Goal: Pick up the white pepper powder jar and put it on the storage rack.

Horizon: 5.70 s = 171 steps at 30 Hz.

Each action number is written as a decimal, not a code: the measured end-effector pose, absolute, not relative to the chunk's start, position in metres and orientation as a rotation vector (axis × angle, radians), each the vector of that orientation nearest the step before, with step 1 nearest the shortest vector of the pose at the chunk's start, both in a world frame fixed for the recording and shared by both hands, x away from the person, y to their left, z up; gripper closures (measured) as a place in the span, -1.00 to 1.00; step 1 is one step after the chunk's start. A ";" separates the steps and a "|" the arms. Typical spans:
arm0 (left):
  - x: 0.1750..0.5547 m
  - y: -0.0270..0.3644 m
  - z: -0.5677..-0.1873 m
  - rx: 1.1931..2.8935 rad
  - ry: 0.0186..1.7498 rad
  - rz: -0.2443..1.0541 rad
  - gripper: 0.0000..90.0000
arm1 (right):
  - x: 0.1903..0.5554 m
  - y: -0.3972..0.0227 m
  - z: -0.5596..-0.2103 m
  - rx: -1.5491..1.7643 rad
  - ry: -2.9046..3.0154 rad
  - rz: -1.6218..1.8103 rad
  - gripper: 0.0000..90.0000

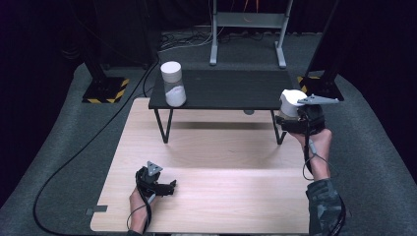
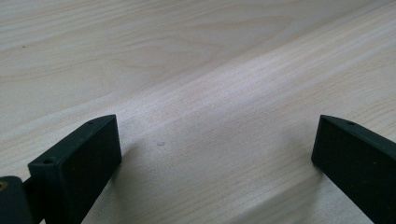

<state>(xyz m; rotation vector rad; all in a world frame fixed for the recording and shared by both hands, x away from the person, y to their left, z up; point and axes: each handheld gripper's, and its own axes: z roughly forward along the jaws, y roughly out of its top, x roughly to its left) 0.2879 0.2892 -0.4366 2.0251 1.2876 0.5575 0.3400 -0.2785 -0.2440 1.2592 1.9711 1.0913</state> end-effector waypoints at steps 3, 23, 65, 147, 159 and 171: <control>0.288 0.289 -0.437 2.026 1.287 0.559 -0.97 | 0.341 -0.278 -0.241 1.259 1.973 1.094 -0.33; 0.289 0.290 -0.436 2.031 1.286 0.553 -0.97 | 0.350 -0.268 -0.219 1.231 1.976 1.092 -0.33; 0.289 0.291 -0.436 2.029 1.278 0.545 -0.95 | 0.416 -0.223 -0.204 1.253 1.994 1.018 -0.33; 0.286 0.287 -0.436 2.036 1.273 0.574 -0.97 | 0.279 -0.284 -0.418 1.372 2.149 0.996 -1.00; 0.286 0.287 -0.437 2.036 1.272 0.577 -0.97 | 0.272 -0.283 -0.433 1.368 2.144 1.001 -1.00; 0.285 0.286 -0.437 2.035 1.269 0.585 -0.97 | 0.269 -0.280 -0.434 1.379 2.117 0.993 -1.00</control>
